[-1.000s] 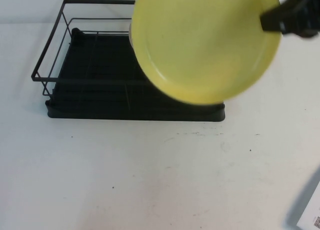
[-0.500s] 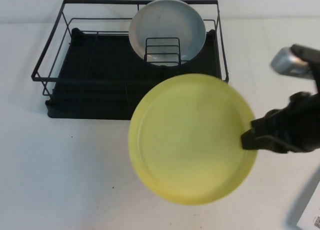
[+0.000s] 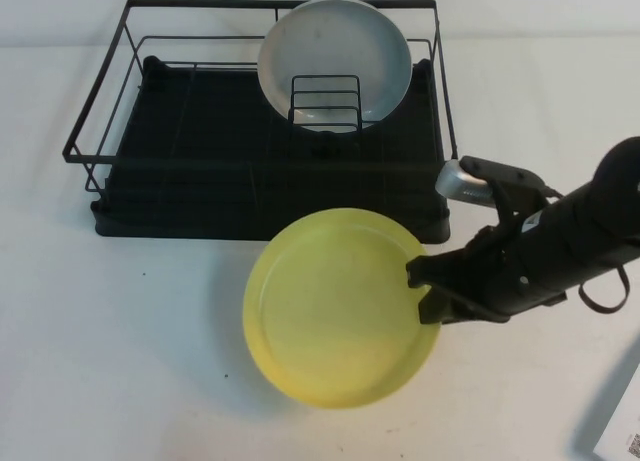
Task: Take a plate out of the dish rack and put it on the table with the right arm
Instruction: Place the plate from the table
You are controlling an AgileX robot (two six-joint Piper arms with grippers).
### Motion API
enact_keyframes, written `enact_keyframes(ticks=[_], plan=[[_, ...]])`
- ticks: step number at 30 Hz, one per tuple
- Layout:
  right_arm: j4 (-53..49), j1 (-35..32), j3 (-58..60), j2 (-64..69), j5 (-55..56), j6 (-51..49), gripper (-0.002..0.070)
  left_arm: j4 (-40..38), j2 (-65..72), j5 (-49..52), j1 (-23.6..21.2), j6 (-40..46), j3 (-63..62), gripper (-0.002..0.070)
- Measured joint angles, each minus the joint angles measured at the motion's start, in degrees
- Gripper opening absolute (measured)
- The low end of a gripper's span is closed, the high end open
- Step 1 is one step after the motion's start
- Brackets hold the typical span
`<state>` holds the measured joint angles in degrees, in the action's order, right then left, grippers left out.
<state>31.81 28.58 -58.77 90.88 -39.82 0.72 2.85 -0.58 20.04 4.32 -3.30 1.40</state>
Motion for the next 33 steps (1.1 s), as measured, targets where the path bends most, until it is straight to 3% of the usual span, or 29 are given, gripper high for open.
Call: enact_keyframes(ticks=[27, 30, 33], plan=[[4.64, -0.67, -5.88, 15.26, 3.52, 0.00, 0.0011, 0.00, 0.00, 0.00, 0.00, 0.00, 0.00, -0.0004], [4.12, -0.67, -5.88, 15.63, 3.52, 0.00, 0.0060, 0.00, 0.00, 0.00, 0.00, 0.00, 0.00, -0.0004], [3.75, -0.72, -5.88, 15.63, 3.52, 0.00, 0.0167, 0.00, 0.00, 0.00, 0.00, 0.00, 0.00, -0.0004]])
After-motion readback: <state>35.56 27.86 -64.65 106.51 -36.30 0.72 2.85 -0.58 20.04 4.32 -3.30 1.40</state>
